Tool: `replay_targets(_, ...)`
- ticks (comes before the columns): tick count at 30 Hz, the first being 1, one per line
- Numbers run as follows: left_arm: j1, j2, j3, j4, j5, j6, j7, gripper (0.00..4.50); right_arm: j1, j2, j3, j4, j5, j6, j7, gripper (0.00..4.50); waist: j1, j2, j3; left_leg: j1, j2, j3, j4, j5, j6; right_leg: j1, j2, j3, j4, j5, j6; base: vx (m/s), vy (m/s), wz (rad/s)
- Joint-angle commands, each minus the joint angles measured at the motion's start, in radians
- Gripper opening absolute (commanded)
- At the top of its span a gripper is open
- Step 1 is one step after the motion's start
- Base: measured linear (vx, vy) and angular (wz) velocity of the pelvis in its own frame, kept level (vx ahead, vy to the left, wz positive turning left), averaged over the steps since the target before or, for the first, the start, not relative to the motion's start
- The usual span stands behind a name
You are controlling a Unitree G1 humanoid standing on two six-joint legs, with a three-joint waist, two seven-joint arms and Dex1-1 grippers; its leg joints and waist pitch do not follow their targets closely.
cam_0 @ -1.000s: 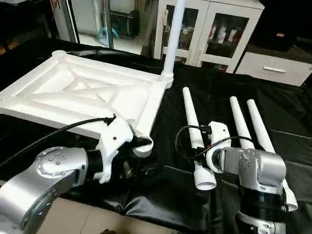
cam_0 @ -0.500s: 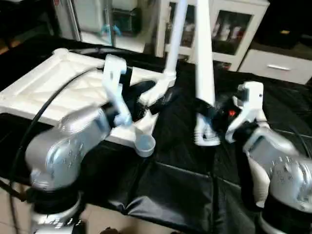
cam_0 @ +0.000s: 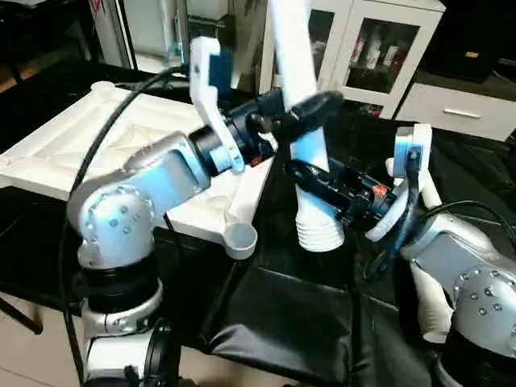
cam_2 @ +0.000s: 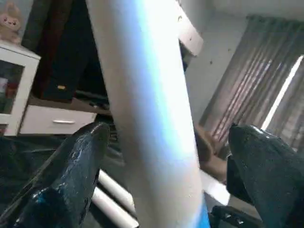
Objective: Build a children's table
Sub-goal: Pick table leg
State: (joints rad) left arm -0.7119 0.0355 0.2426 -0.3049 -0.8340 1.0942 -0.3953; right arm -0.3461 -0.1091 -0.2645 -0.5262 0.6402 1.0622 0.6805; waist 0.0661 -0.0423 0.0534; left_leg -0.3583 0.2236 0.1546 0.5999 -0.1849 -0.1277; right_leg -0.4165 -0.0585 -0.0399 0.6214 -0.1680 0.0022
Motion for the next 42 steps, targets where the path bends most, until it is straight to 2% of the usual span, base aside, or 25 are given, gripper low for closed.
replay_targets(1, -0.023, -0.005, 0.007, 0.004, -0.026, 0.017, 0.01, 4.5, -0.013, -0.012, 0.004, 0.009, 0.025, -0.018, 0.014, 1.84, 0.006, 0.007, -0.066, -0.005, -0.019, 0.014, -0.065, -0.163, -0.02, 0.055, -0.038, 0.023, -0.089, -0.328, -0.067, 0.0, 0.0, 0.0)
replay_targets(2, -0.024, -0.011, 0.014, 0.008, -0.035, 0.019, 0.013, 4.5, -0.011, -0.022, 0.007, 0.014, 0.03, -0.023, 0.02, 1.84, 0.007, 0.002, -0.067, -0.006, -0.018, 0.015, -0.065, -0.146, -0.015, 0.056, -0.038, 0.024, -0.086, -0.293, -0.078, 0.0, 0.0, 0.0)
replay_targets(3, -0.023, -0.006, 0.016, 0.018, -0.035, 0.021, 0.01, 4.5, -0.015, -0.028, 0.006, 0.024, 0.056, -0.01, 0.032, 1.84, 0.006, -0.011, -0.067, -0.006, -0.017, 0.017, -0.064, -0.14, -0.008, 0.057, -0.038, 0.024, -0.086, -0.286, -0.085, 0.0, 0.0, 0.0)
replay_targets(5, -0.018, -0.001, 0.015, 0.019, -0.039, 0.022, 0.006, 4.5, -0.013, -0.032, 0.01, 0.026, 0.069, -0.008, 0.039, 1.84, 0.011, -0.001, -0.066, -0.004, -0.016, 0.015, -0.066, -0.134, -0.007, 0.057, -0.04, 0.024, -0.083, -0.283, -0.088, 0.0, 0.0, 0.0)
replay_targets(6, -0.01, -0.001, 0.019, 0.023, -0.057, 0.029, 0.004, 4.5, -0.008, -0.041, 0.018, 0.027, 0.085, -0.003, 0.056, 1.84, 0.011, 0.011, -0.067, -0.001, -0.016, 0.016, -0.064, -0.133, -0.009, 0.056, -0.039, 0.024, -0.082, -0.262, -0.095, 0.0, 0.0, 0.0)
replay_targets(9, -0.006, 0.006, 0.014, 0.028, -0.071, 0.032, -0.008, 4.5, -0.004, -0.052, 0.022, 0.035, 0.098, 0.002, 0.072, 1.84, 0.014, 0.007, -0.067, -0.002, -0.016, 0.016, -0.066, -0.131, -0.006, 0.059, -0.04, 0.024, -0.082, -0.248, -0.103, 0.0, 0.0, 0.0)
replay_targets(11, 0.005, 0.035, -0.011, 0.03, -0.086, 0.038, -0.06, 4.5, 0.002, -0.07, 0.019, 0.057, 0.138, 0.024, 0.113, 1.84, 0.02, 0.005, -0.068, 0.0, -0.015, 0.016, -0.066, -0.129, -0.004, 0.059, -0.04, 0.025, -0.079, -0.239, -0.11, 0.0, 0.0, 0.0)
replay_targets(15, 0.017, 0.08, -0.036, 0.021, -0.097, 0.042, -0.115, 4.5, 0.009, -0.093, 0.026, 0.085, 0.17, 0.028, 0.146, 1.84, 0.025, 0.008, -0.066, 0.002, -0.013, 0.016, -0.068, -0.136, -0.01, 0.058, -0.042, 0.025, -0.08, -0.241, -0.116, 0.0, 0.0, 0.0)
replay_targets(16, 0.018, 0.091, -0.04, 0.02, -0.096, 0.044, -0.121, 4.5, 0.009, -0.099, 0.03, 0.094, 0.17, 0.02, 0.148, 1.84, 0.026, 0.013, -0.067, 0.003, -0.013, 0.016, -0.068, -0.138, -0.012, 0.058, -0.043, 0.025, -0.079, -0.239, -0.118, 0.0, 0.0, 0.0)
replay_targets(18, 0.014, 0.1, -0.039, 0.019, -0.09, 0.04, -0.114, 4.5, 0.005, -0.108, 0.043, 0.103, 0.145, -0.011, 0.138, 1.84, 0.025, 0.01, -0.067, 0.003, -0.012, 0.016, -0.069, -0.143, -0.019, 0.058, -0.043, 0.025, -0.079, -0.237, -0.121, 0.0, 0.0, 0.0)
replay_targets(20, 0.006, 0.098, -0.035, 0.032, -0.06, 0.013, -0.075, 4.5, -0.003, -0.115, 0.084, 0.117, 0.053, -0.102, 0.096, 1.84, 0.025, 0.014, -0.066, 0.0, -0.011, 0.015, -0.069, -0.151, -0.03, 0.059, -0.044, 0.025, -0.08, -0.241, -0.12, 0.0, 0.0, 0.0)
replay_targets(21, 0.004, 0.091, -0.034, 0.043, -0.042, -0.003, -0.052, 4.5, -0.004, -0.111, 0.105, 0.125, 0.006, -0.147, 0.073, 1.84, 0.021, 0.007, -0.065, -0.001, -0.012, 0.016, -0.069, -0.151, -0.031, 0.059, -0.043, 0.025, -0.082, -0.247, -0.116, 0.0, 0.0, 0.0)
replay_targets(22, -0.007, 0.073, -0.019, 0.061, -0.037, -0.009, -0.013, 4.5, 0.002, -0.118, 0.147, 0.122, -0.054, -0.202, 0.056, 1.84, 0.02, -0.004, -0.064, 0.0, -0.014, 0.018, -0.07, -0.157, -0.028, 0.059, -0.043, 0.025, -0.086, -0.278, -0.109, 0.0, 0.0, 0.0)
replay_targets(24, -0.027, 0.045, 0.004, 0.086, -0.04, -0.021, 0.036, 4.5, 0.01, -0.134, 0.225, 0.116, -0.161, -0.298, 0.022, 1.84, 0.023, 0.003, -0.065, 0.0, -0.013, 0.017, -0.068, -0.157, -0.032, 0.059, -0.046, 0.026, -0.086, -0.304, -0.092, 0.0, 0.0, 0.0)
replay_targets(25, -0.037, 0.029, 0.017, 0.099, -0.042, -0.03, 0.06, 4.5, 0.014, -0.137, 0.271, 0.115, -0.222, -0.367, 0.01, 1.84, 0.022, 0.011, -0.064, -0.001, -0.014, 0.015, -0.067, -0.157, -0.035, 0.058, -0.045, 0.027, -0.086, -0.303, -0.09, 0.0, 0.0, 0.0)
replay_targets(26, -0.043, 0.022, 0.023, 0.106, -0.045, -0.037, 0.072, 4.5, 0.015, -0.138, 0.298, 0.116, -0.253, -0.408, 0.003, 1.84, 0.021, 0.006, -0.064, -0.001, -0.014, 0.017, -0.066, -0.159, -0.037, 0.057, -0.045, 0.026, -0.089, -0.301, -0.084, 0.0, 0.0, 0.0)
replay_targets(29, -0.054, 0.003, 0.032, 0.12, -0.045, -0.046, 0.1, 4.5, 0.015, -0.132, 0.318, 0.112, -0.281, -0.434, -0.025, 1.84, 0.018, 0.007, -0.067, -0.001, -0.015, 0.015, -0.067, -0.16, -0.024, 0.059, -0.04, 0.026, -0.084, -0.261, -0.095, 0.0, 0.0, 0.0)
replay_targets(30, -0.084, -0.03, 0.052, 0.17, -0.009, -0.077, 0.186, 4.5, 0.01, -0.142, 0.381, 0.133, -0.401, -0.543, -0.092, 1.84, 0.02, 0.006, -0.068, -0.001, -0.013, 0.014, -0.067, -0.15, -0.021, 0.06, -0.04, 0.026, -0.078, -0.222, -0.105, 0.0, 0.0, 0.0)
replay_targets(31, -0.094, -0.04, 0.058, 0.188, 0.006, -0.091, 0.216, 4.5, 0.009, -0.142, 0.402, 0.143, -0.445, -0.582, -0.121, 1.84, 0.021, 0.008, -0.066, -0.002, -0.011, 0.013, -0.067, -0.147, -0.028, 0.056, -0.041, 0.026, -0.08, -0.215, -0.106, 0.0, 0.0, 0.0)
replay_targets(32, -0.101, -0.047, 0.063, 0.2, 0.017, -0.102, 0.236, 4.5, 0.008, -0.142, 0.415, 0.151, -0.475, -0.608, -0.141, 1.84, 0.017, 0.006, -0.064, -0.002, -0.015, 0.017, -0.065, -0.152, -0.031, 0.055, -0.038, 0.026, -0.084, -0.218, -0.104, 0.0, 0.0, 0.0)
replay_targets(33, -0.112, -0.059, 0.072, 0.221, 0.036, -0.122, 0.272, 4.5, 0.006, -0.138, 0.43, 0.168, -0.52, -0.649, -0.177, 1.84, 0.018, 0.0, -0.067, 0.0, -0.016, 0.016, -0.066, -0.153, -0.028, 0.061, -0.04, 0.026, -0.082, -0.224, -0.102, 0.0, 0.0, 0.0)
replay_targets(34, -0.121, -0.066, 0.084, 0.235, 0.048, -0.144, 0.299, 4.5, 0.005, -0.131, 0.439, 0.18, -0.549, -0.667, -0.211, 1.84, 0.019, -0.001, -0.066, -0.004, -0.017, 0.016, -0.065, -0.148, -0.027, 0.061, -0.04, 0.027, -0.081, -0.228, -0.098, 0.0, 0.0, 0.0)
replay_targets(37, -0.135, -0.086, 0.115, 0.253, 0.045, -0.177, 0.352, 4.5, 0.011, -0.112, 0.466, 0.202, -0.624, -0.729, -0.286, 1.84, 0.016, 0.0, -0.068, -0.004, -0.017, 0.016, -0.064, -0.141, -0.02, 0.062, -0.039, 0.028, -0.077, -0.197, -0.097, 0.0, 0.0, 0.0)
replay_targets(41, -0.136, -0.102, 0.124, 0.248, 0.038, -0.182, 0.381, 4.16, 0.009, -0.136, 0.518, 0.208, -0.729, -0.813, -0.332, 1.84, 0.015, 0.007, -0.068, -0.002, -0.017, 0.016, -0.062, -0.142, -0.018, 0.061, -0.038, 0.028, -0.072, -0.152, -0.11, 0.0, 0.0, 0.0)
replay_targets(42, -0.138, -0.108, 0.127, 0.25, 0.038, -0.186, 0.39, 4.12, 0.01, -0.142, 0.53, 0.219, -0.755, -0.841, -0.345, 1.84, 0.013, 0.005, -0.067, -0.002, -0.018, 0.018, -0.062, -0.15, -0.018, 0.06, -0.036, 0.028, -0.074, -0.159, -0.107, 0.0, 0.0, 0.0)
